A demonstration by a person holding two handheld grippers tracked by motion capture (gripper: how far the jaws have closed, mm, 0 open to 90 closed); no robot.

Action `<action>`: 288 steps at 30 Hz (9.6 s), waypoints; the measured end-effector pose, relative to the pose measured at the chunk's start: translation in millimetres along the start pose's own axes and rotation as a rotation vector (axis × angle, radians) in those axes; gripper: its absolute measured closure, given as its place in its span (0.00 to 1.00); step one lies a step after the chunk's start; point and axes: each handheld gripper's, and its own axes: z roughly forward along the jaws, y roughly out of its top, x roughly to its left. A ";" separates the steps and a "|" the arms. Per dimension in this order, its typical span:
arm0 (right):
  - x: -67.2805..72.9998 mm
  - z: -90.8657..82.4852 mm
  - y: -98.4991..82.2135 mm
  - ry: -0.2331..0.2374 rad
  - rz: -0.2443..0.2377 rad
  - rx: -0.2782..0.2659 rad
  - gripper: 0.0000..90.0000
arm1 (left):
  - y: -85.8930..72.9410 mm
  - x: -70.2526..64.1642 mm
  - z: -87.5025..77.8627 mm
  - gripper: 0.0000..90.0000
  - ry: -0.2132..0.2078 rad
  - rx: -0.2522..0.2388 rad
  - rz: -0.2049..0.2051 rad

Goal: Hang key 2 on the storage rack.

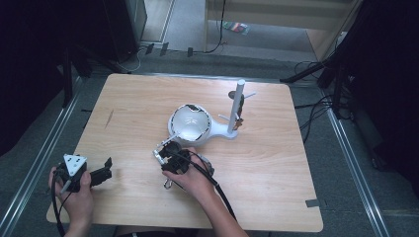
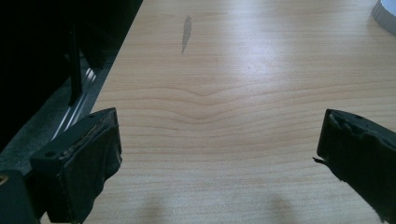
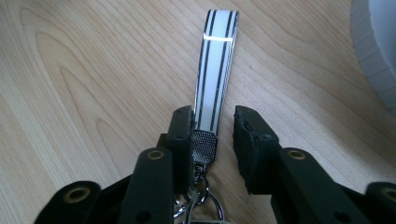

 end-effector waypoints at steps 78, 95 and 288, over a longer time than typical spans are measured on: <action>-5.3 -83.7 -25.8 -0.093 0.018 -0.333 0.93 | 0.2 -0.7 0.3 0.00 0.003 0.001 0.007; -14.1 -102.2 -32.2 -0.115 0.051 -0.391 0.93 | 0.3 -0.8 0.2 0.00 0.003 0.004 0.009; -117.2 -139.0 -111.7 -0.476 0.345 -0.604 0.00 | 0.7 -0.9 0.6 0.00 -0.013 0.006 0.015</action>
